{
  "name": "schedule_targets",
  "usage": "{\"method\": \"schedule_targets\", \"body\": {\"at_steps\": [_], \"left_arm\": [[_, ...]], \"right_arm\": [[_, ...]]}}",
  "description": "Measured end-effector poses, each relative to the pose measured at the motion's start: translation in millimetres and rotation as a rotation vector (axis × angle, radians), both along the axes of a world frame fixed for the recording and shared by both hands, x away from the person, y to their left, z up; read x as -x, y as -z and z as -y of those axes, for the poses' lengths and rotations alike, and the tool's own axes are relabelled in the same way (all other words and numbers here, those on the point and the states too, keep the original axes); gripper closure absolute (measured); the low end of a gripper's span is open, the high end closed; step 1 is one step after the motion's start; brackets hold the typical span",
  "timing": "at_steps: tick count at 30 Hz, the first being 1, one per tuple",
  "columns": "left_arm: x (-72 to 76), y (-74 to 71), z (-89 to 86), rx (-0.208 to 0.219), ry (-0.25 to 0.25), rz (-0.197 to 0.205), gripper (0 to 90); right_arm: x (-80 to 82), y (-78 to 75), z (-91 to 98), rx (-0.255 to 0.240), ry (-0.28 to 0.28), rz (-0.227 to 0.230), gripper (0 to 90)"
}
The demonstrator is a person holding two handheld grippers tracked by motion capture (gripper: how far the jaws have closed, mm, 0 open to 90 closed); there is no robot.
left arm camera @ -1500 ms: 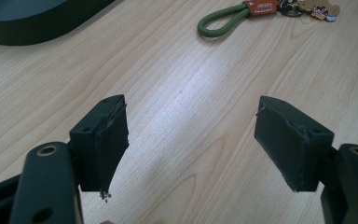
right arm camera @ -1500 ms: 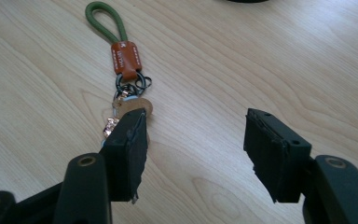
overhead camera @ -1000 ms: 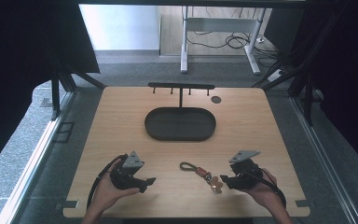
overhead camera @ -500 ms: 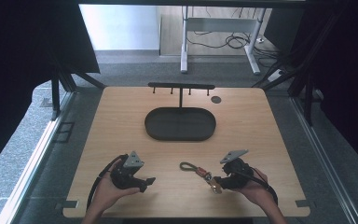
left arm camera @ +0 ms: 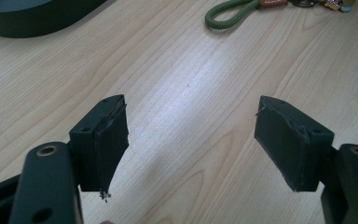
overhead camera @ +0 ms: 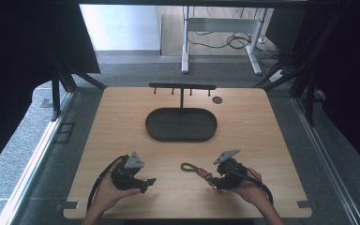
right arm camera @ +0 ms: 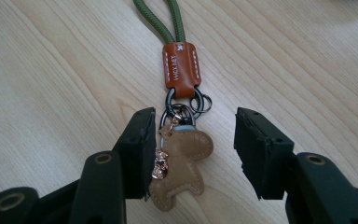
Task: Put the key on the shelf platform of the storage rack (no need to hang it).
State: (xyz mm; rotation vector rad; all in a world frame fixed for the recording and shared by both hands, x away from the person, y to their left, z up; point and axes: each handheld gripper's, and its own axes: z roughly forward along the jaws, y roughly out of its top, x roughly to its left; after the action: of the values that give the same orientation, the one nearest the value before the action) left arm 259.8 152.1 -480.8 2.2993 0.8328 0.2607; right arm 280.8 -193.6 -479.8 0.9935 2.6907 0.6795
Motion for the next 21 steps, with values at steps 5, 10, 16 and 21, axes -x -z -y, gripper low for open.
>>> {"method": "schedule_targets", "body": {"at_steps": [5, 10, 16, 21], "left_arm": [[0.1, 0.0, 0.6, -0.001, -0.001, -0.001, 26.4], [0.5, -0.5, 1.1, -0.002, 0.004, 0.002, 26.4], [0.4, -0.1, 1.2, -0.002, 0.003, 0.001, 26.4], [0.5, -0.4, 1.1, -0.001, 0.004, 0.000, 26.4]], "right_arm": [[-1.3, 0.0, -5.5, 0.004, -0.012, -0.005, 49.2], [-3.5, -0.1, -11.7, 0.010, -0.025, -0.009, 49.2], [-6.0, 0.8, -17.3, 0.025, -0.032, -0.018, 49.1], [-8.0, 2.5, -21.3, 0.037, -0.037, -0.029, 48.8]]}}
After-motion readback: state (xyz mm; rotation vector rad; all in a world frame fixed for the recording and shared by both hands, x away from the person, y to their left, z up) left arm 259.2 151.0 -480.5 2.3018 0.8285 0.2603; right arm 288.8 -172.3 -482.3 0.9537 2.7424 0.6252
